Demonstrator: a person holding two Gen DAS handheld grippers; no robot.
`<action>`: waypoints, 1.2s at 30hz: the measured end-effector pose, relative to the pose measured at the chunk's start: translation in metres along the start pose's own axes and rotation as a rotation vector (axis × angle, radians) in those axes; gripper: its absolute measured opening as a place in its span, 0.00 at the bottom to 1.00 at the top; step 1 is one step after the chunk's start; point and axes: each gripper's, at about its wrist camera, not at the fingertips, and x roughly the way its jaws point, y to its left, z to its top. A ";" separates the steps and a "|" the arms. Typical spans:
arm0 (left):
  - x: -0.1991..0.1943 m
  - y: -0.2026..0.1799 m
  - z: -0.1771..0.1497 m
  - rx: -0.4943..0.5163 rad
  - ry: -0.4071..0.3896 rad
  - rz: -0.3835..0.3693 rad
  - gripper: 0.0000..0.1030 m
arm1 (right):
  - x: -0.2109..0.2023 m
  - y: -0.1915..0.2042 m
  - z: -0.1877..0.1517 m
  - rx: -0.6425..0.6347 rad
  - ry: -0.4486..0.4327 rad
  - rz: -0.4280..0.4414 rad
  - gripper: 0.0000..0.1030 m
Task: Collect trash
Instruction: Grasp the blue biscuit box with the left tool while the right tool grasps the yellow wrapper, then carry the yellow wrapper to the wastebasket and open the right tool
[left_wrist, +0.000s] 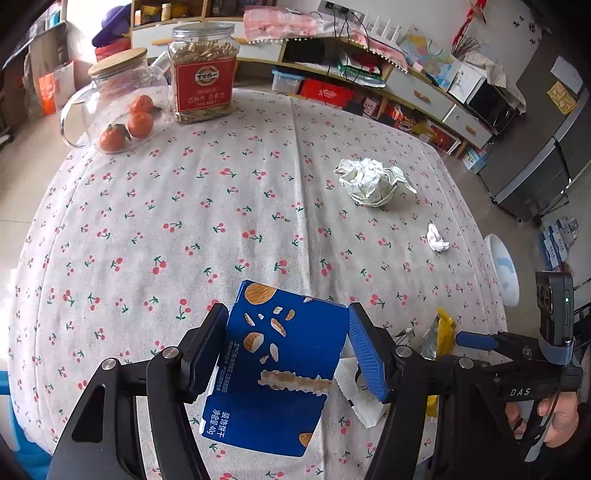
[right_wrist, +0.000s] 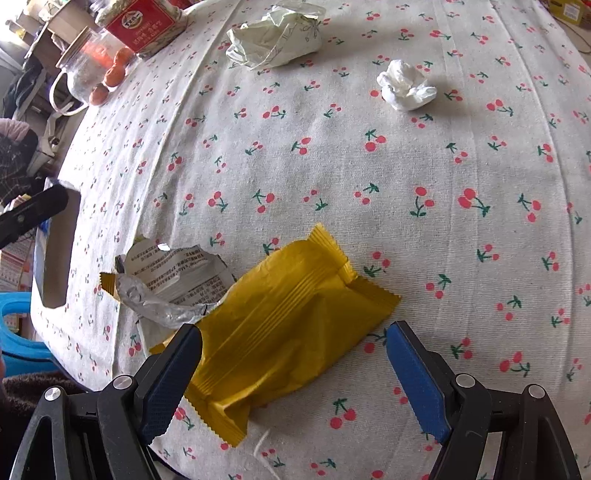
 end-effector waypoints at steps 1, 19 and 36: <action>-0.001 0.001 -0.002 -0.003 0.001 0.001 0.66 | 0.001 0.000 0.002 0.013 -0.003 0.003 0.83; -0.006 0.006 -0.013 0.000 0.012 -0.028 0.66 | 0.012 0.021 -0.011 -0.164 -0.089 -0.262 0.52; -0.001 -0.074 0.008 0.094 -0.003 -0.119 0.66 | -0.069 -0.076 -0.012 0.067 -0.214 -0.230 0.45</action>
